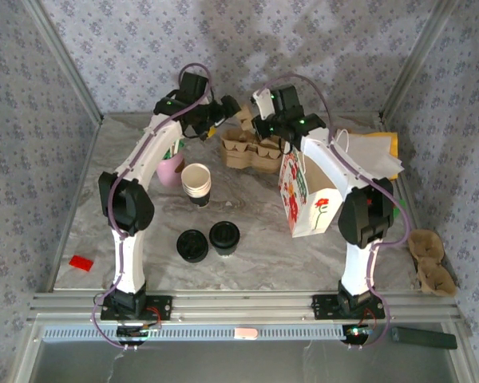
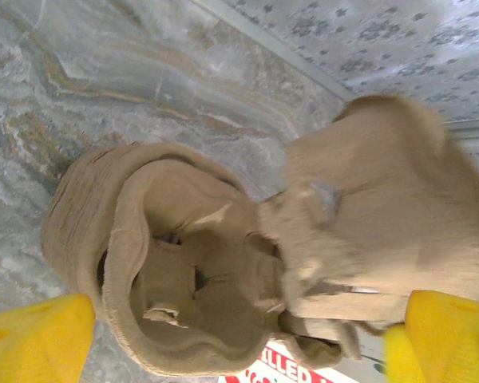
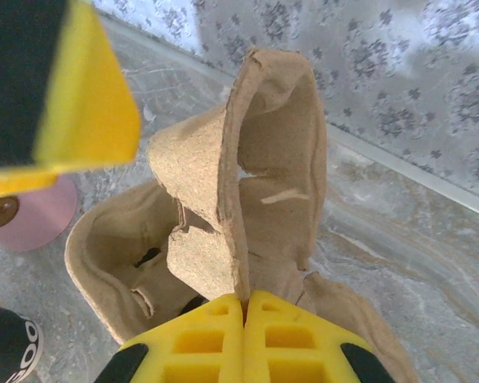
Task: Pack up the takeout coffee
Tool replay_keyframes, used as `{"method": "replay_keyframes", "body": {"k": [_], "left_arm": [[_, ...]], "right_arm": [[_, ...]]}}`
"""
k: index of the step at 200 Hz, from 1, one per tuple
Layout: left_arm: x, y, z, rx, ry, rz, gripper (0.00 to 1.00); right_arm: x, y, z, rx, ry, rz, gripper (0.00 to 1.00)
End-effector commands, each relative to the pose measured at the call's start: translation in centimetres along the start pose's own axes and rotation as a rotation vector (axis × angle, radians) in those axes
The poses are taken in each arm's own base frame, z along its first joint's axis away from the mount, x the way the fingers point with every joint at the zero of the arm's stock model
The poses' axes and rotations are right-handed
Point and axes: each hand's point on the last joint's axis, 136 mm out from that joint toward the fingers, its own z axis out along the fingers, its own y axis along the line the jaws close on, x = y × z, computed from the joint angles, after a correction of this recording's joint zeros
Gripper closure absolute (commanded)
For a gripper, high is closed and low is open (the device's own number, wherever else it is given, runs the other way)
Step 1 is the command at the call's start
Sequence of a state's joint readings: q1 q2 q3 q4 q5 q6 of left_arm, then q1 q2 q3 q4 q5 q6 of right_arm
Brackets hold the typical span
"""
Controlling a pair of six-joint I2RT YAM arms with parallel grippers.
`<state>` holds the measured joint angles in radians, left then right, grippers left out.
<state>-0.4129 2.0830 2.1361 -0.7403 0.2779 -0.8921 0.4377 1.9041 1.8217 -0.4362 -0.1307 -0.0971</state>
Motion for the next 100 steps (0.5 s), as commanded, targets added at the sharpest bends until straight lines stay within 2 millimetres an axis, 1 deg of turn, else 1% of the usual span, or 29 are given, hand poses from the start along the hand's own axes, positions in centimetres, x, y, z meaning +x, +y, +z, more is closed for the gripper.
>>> {"method": "replay_keyframes", "body": {"k": [1,30,52,66,100], "left_arm": [[0.0,-1.9,-2.0,0.060,-0.019,0.013,0.00],[0.3,-1.8,-2.5,0.058,-0.017,0.010,0.00],[0.4,-2.1,-3.1,0.070,-0.021,0.010,0.00],[0.2,-2.6,-4.0,0.082,-0.031,0.015,0.00],[-0.7,-3.6,-6.4,0.082,-0.070,0.056,0.00]], "right_arm": [[-2.5,-1.5,-2.4,0.064,-0.079,-0.016,1.00],[-3.4,-2.1,-3.3,0.083,-0.102,-0.017,1.00],[-4.1,-2.3,-4.0,0.088,-0.123,-0.020,1.00],[-4.4,-2.3,-4.2,0.075,-0.132,-0.029,1.00],[-4.8,-1.1,-4.5,0.029,-0.147,-0.070,1.00]]}}
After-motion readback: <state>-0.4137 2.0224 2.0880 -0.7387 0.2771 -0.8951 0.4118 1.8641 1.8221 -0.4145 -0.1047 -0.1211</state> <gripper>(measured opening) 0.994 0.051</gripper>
